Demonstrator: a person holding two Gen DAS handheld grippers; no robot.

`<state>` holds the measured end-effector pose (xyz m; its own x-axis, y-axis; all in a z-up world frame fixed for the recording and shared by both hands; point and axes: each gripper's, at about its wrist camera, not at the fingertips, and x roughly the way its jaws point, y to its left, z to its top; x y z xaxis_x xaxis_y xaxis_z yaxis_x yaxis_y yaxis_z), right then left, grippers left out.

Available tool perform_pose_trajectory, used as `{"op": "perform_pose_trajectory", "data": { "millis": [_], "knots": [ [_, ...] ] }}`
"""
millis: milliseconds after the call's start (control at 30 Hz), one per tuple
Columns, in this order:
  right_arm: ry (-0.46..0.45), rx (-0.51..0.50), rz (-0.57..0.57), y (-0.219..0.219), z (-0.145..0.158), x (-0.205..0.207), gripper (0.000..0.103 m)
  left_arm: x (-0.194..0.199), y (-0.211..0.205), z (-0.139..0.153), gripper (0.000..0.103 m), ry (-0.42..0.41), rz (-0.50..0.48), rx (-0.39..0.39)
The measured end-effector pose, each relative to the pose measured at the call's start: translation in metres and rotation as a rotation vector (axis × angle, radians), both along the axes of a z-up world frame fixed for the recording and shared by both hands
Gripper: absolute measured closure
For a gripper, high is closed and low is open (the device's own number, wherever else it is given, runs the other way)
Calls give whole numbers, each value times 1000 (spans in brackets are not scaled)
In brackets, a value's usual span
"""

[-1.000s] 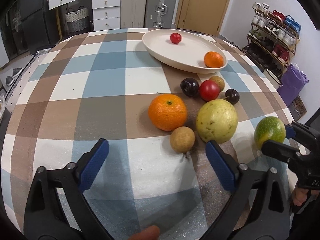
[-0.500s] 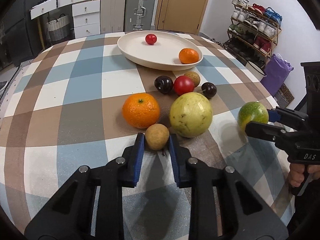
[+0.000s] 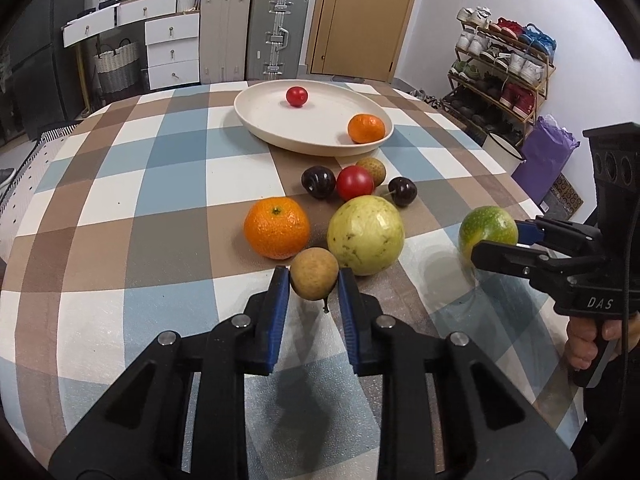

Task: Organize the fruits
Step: 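Grasp the large pomelo with the right tool while the left tool grasps the brown pear, then carry the pear and pomelo onto the plate and release both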

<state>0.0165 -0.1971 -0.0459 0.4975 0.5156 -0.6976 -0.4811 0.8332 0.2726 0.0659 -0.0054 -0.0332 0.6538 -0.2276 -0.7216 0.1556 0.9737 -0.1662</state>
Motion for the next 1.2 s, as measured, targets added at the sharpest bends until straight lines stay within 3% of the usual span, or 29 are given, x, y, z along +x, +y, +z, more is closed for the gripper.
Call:
{"op": "perform_pose_trajectory", "data": {
  "millis": [500,967,1200],
  "knots": [
    [-31,37,-9,-5,11,-1,49,-1,-2,30,81,-70,12,2],
    [-120,80,-12,-3,57,15,49,22,-11,62,81,-121,9,-16],
    [-143,103,-23,-4,69,37,49,43,-11,70,81,-132,8,26]
  ]
}}
